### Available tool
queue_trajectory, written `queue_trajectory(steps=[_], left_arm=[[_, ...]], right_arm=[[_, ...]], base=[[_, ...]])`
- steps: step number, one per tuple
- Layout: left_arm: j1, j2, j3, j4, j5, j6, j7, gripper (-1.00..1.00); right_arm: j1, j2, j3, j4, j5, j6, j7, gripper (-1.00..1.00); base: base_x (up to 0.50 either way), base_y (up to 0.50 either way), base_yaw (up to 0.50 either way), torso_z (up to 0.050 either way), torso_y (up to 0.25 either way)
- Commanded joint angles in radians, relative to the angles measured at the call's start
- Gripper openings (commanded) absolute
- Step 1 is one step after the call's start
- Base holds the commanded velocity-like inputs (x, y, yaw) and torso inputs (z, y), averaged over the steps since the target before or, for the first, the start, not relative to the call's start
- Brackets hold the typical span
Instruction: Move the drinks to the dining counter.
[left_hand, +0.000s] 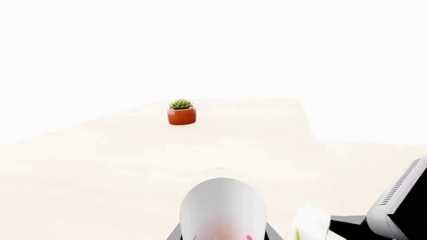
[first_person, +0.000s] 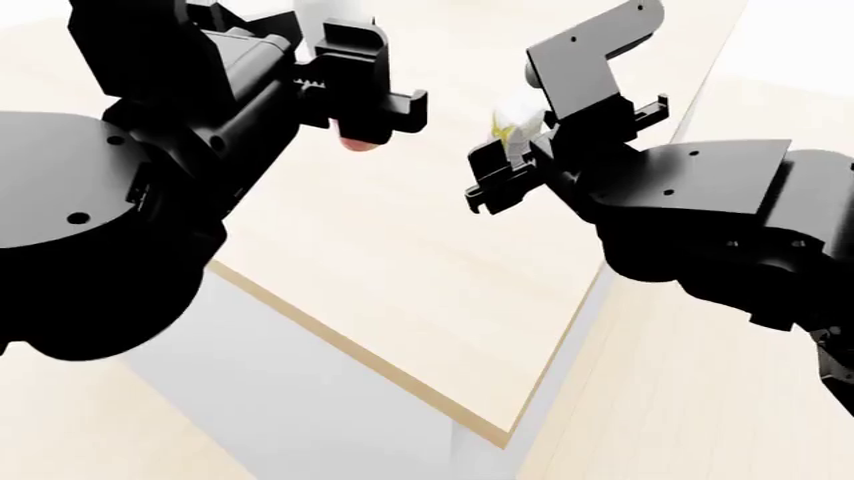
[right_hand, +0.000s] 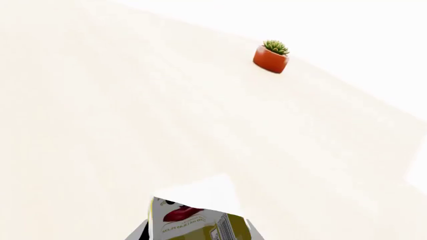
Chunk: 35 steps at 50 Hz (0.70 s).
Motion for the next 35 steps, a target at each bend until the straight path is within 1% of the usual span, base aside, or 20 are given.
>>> queue_trajectory(steps=[1, 35], left_arm=[[-0.007, 0.001, -0.010, 0.000, 0.006, 0.009, -0.007, -1.00], [-0.009, 0.002, -0.008, -0.002, 0.010, 0.011, -0.003, -1.00]], right_arm=[[0.007, -0.012, 0.000, 0.012, -0.039, 0.015, -0.021, -1.00], [-0.012, -0.023, -0.018, 0.028, -0.032, 0.030, -0.029, -1.00]], base=[[0.00, 0.00, 0.00, 0.000, 0.000], [0.00, 0.00, 0.00, 0.000, 0.001]])
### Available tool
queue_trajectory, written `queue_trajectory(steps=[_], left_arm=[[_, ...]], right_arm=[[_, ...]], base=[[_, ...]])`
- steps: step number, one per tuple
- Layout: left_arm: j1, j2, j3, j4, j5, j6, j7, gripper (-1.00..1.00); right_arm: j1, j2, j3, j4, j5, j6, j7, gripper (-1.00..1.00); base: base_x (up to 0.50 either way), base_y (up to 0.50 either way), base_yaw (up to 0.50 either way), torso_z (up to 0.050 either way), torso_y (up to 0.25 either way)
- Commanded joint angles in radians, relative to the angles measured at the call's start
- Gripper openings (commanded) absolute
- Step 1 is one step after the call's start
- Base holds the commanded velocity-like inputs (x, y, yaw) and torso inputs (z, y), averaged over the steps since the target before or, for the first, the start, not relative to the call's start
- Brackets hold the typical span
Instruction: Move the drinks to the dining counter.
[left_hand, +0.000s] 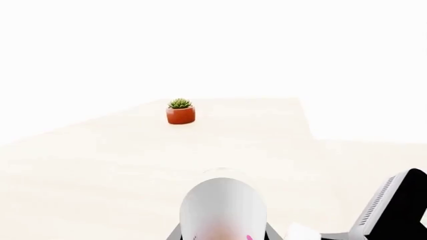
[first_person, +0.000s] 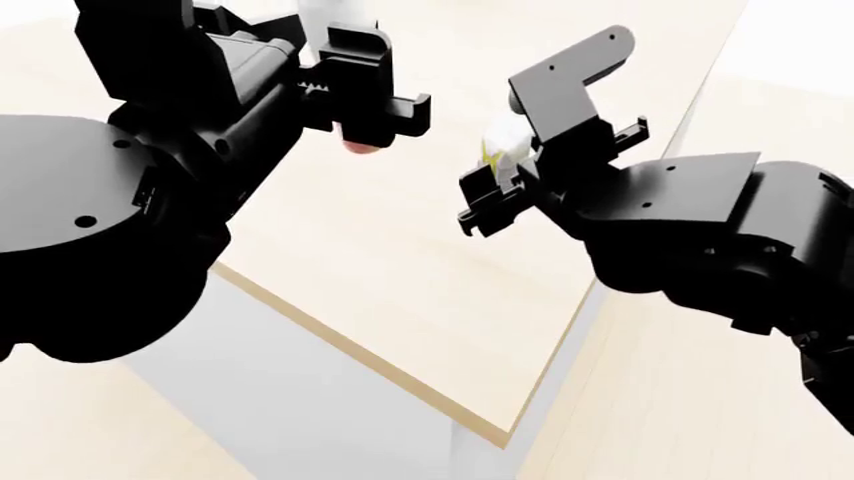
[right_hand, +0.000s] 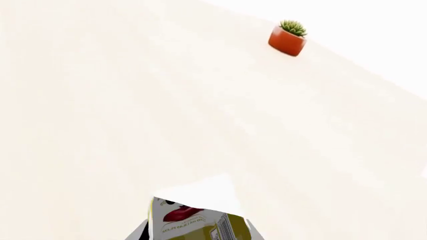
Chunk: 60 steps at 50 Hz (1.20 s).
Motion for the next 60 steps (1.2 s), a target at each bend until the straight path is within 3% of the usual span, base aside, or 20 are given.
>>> queue_trajectory(steps=[1, 47, 48, 60], left_arm=[[-0.012, -0.001, -0.013, -0.003, 0.007, 0.009, -0.005, -1.00], [-0.009, -0.002, -0.010, 0.002, 0.007, 0.012, -0.007, -1.00], [-0.009, -0.002, -0.009, 0.001, 0.008, 0.012, -0.006, -1.00], [-0.012, -0.003, -0.009, 0.000, 0.007, 0.012, -0.007, -1.00]], right_arm=[[0.005, -0.003, 0.009, 0.003, -0.040, 0.005, -0.006, -1.00], [-0.009, -0.007, 0.012, 0.016, -0.031, 0.001, -0.004, -1.00], [-0.008, -0.008, 0.011, 0.017, -0.032, 0.002, -0.005, 1.00], [-0.009, -0.009, 0.012, 0.019, -0.030, 0.001, -0.008, 1.00]], base=[[0.00, 0.00, 0.00, 0.010, 0.000], [0.00, 0.00, 0.00, 0.000, 0.001], [0.00, 0.00, 0.00, 0.000, 0.000], [0.00, 0.00, 0.00, 0.001, 0.001]])
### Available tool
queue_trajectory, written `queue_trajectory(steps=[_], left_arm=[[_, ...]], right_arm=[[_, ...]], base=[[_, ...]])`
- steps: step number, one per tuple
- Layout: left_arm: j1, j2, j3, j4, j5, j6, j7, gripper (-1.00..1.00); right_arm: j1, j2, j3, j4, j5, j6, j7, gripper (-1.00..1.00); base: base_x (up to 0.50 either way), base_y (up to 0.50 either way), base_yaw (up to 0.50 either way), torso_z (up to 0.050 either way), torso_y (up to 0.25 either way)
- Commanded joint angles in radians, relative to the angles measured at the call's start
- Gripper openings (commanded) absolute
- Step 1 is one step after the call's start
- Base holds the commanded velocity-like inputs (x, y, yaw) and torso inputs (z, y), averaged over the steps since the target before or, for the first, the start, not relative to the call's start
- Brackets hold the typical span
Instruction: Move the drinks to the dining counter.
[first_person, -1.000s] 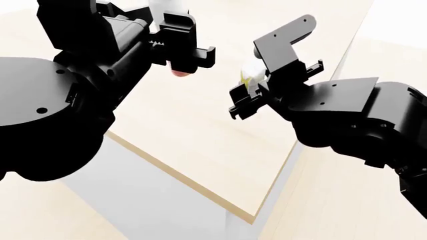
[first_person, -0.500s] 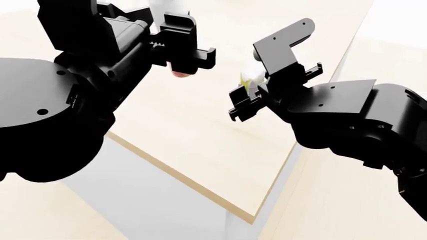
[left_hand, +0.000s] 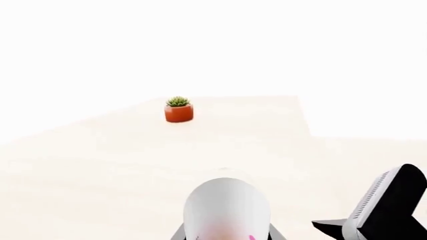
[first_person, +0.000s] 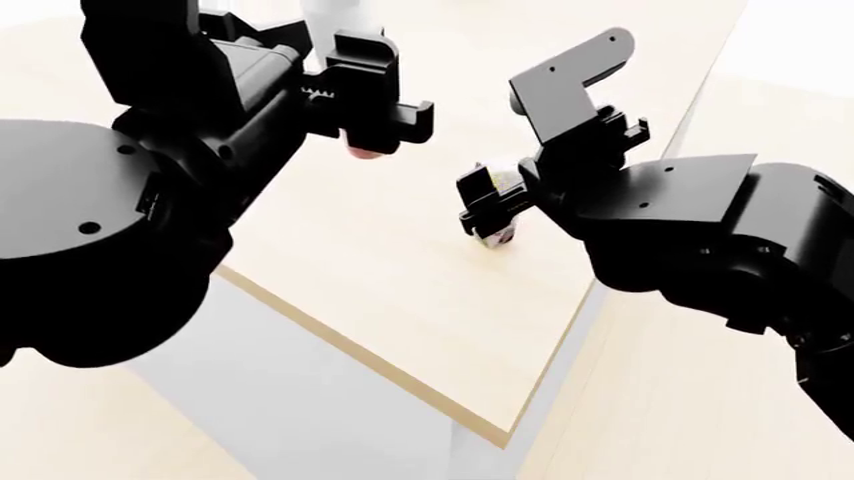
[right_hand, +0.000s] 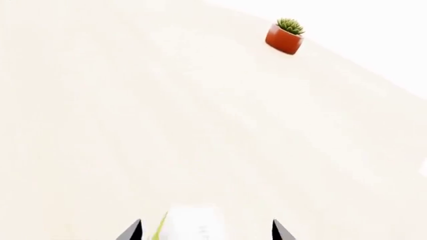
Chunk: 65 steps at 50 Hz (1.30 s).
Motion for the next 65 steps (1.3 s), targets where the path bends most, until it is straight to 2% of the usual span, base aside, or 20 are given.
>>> queue_trajectory(steps=[1, 19, 37, 57, 65], left_arm=[[-0.013, -0.002, -0.017, -0.006, 0.013, 0.010, -0.006, -1.00], [-0.012, -0.002, -0.016, -0.007, 0.013, 0.011, -0.006, -1.00], [-0.007, 0.000, -0.011, -0.007, 0.016, 0.013, -0.005, -1.00], [-0.002, -0.003, -0.006, -0.009, 0.022, 0.012, -0.003, -1.00], [0.039, 0.000, 0.008, -0.022, 0.069, 0.025, 0.024, -1.00]], right_arm=[[0.002, -0.002, 0.004, 0.004, -0.010, 0.002, -0.003, 1.00], [0.009, 0.001, 0.013, -0.008, 0.003, 0.007, 0.008, 1.00], [0.092, 0.020, 0.067, -0.060, 0.048, 0.034, 0.050, 1.00], [0.214, 0.094, 0.151, -0.106, 0.107, 0.076, 0.120, 1.00], [0.252, 0.133, 0.184, -0.124, 0.138, 0.095, 0.158, 1.00]], base=[[0.00, 0.00, 0.00, 0.000, 0.000], [0.00, 0.00, 0.00, 0.000, 0.002], [0.00, 0.00, 0.00, 0.001, 0.002], [0.00, 0.00, 0.00, 0.001, 0.001], [0.00, 0.00, 0.00, 0.000, 0.001]])
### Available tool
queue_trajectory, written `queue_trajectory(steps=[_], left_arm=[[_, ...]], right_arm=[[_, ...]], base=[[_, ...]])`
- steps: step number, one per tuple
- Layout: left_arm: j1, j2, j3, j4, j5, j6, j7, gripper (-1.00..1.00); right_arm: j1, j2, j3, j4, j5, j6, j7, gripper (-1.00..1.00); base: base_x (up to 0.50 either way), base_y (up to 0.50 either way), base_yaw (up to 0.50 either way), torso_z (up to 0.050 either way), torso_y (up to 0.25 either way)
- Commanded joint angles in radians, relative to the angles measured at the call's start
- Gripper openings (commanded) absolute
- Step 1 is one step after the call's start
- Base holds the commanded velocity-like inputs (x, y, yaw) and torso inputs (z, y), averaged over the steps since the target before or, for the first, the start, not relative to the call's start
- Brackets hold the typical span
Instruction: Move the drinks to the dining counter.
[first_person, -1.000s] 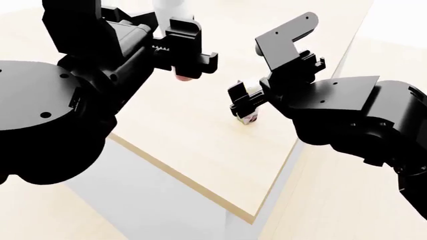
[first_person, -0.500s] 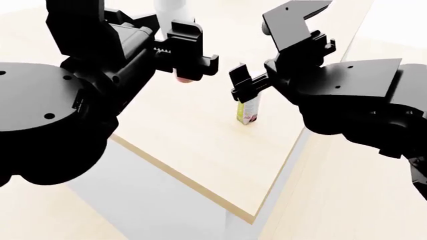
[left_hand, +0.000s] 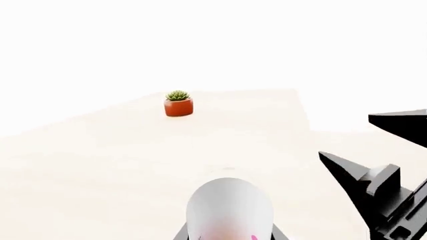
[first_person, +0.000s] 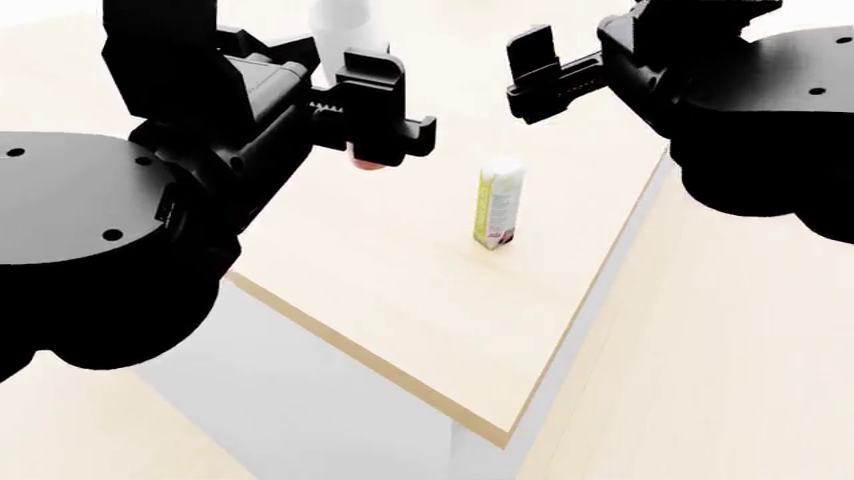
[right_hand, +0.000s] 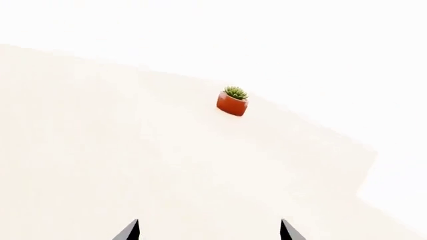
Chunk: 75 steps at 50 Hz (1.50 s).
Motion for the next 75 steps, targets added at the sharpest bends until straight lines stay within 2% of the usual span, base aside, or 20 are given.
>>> queue_trajectory(steps=[1, 20, 30, 49, 75], left_arm=[[0.040, 0.002, -0.005, -0.025, 0.079, 0.030, 0.029, -1.00], [0.266, 0.067, 0.072, -0.111, 0.376, 0.182, 0.200, -1.00], [0.328, 0.074, 0.105, -0.147, 0.488, 0.231, 0.237, -1.00], [0.330, 0.082, 0.172, -0.224, 0.560, 0.173, 0.224, -1.00], [0.403, 0.110, 0.178, -0.257, 0.601, 0.258, 0.285, -1.00]], right_arm=[[0.054, 0.048, 0.045, -0.024, 0.038, 0.024, 0.046, 1.00], [0.066, 0.063, 0.060, -0.033, 0.048, 0.026, 0.059, 1.00], [0.066, 0.069, 0.064, -0.037, 0.052, 0.026, 0.064, 1.00], [0.069, 0.071, 0.066, -0.036, 0.052, 0.027, 0.065, 1.00], [0.073, 0.070, 0.067, -0.041, 0.057, 0.031, 0.065, 1.00]], base=[[0.00, 0.00, 0.00, 0.000, 0.000], [0.00, 0.00, 0.00, 0.000, 0.002], [0.00, 0.00, 0.00, 0.001, 0.001], [0.00, 0.00, 0.00, 0.001, 0.002], [0.00, 0.00, 0.00, 0.000, 0.002]])
